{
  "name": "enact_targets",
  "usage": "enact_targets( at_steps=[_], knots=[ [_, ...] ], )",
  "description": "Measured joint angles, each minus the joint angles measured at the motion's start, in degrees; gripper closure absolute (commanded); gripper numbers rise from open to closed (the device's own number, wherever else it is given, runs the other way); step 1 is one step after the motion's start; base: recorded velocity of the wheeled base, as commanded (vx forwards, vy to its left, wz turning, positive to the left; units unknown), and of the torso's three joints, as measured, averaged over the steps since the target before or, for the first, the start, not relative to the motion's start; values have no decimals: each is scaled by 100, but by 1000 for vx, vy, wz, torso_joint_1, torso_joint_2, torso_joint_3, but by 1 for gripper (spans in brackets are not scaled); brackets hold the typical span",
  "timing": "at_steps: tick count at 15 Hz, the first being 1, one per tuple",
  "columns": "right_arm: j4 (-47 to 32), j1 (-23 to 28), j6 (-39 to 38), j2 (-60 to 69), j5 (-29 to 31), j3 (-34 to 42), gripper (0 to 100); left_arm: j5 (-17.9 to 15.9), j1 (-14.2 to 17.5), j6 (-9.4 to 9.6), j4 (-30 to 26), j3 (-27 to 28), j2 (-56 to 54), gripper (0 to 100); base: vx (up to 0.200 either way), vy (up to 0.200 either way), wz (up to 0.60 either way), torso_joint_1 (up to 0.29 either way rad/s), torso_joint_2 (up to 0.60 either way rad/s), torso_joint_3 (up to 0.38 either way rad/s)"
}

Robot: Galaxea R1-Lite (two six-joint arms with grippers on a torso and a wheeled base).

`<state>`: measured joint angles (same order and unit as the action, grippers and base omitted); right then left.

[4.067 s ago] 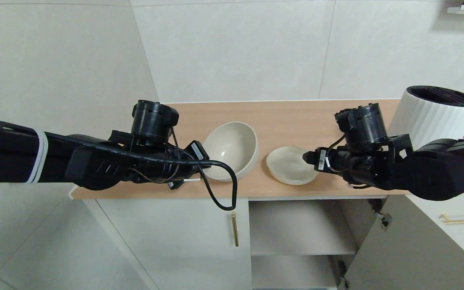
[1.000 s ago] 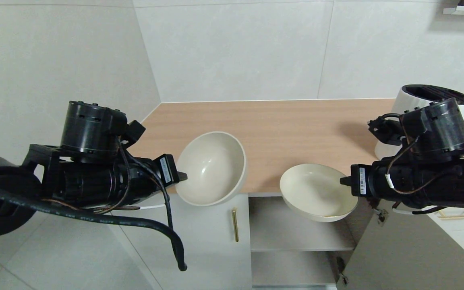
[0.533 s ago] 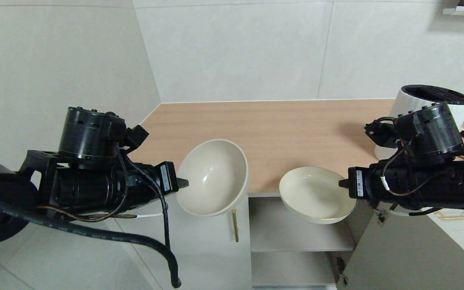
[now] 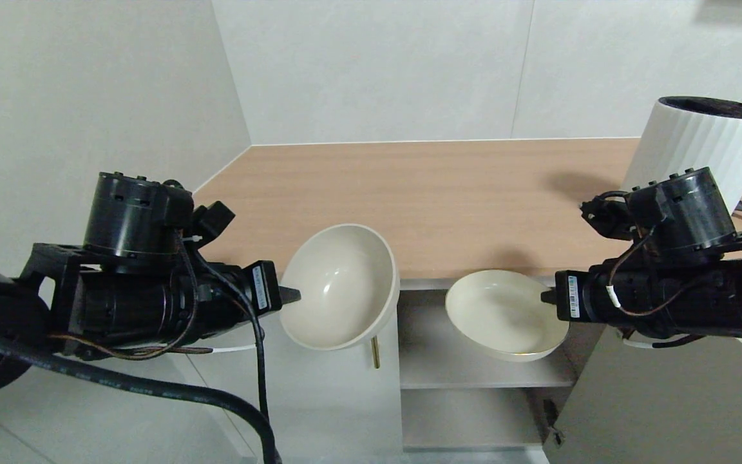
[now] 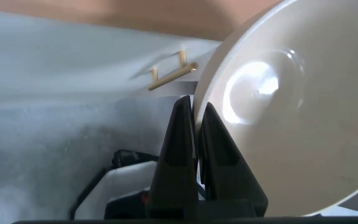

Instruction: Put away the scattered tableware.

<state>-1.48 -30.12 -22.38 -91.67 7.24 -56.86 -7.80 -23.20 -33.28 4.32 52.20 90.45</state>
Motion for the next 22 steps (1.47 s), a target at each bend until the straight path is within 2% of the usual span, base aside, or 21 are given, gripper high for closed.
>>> enact_targets(
  at_steps=[12, 22],
  knots=[
    [-11, -69, -2, -66, -5, 18, 100, -2, 2, -2, -13, 0, 9, 100, 0, 0, 0, -150, 446, 294],
    [52, -79, 0, -438, 11, -22, 100, -2, 0, 0, -2, -9, 21, 100, 0, 0, 0, -7, 29, 21]
  ],
)
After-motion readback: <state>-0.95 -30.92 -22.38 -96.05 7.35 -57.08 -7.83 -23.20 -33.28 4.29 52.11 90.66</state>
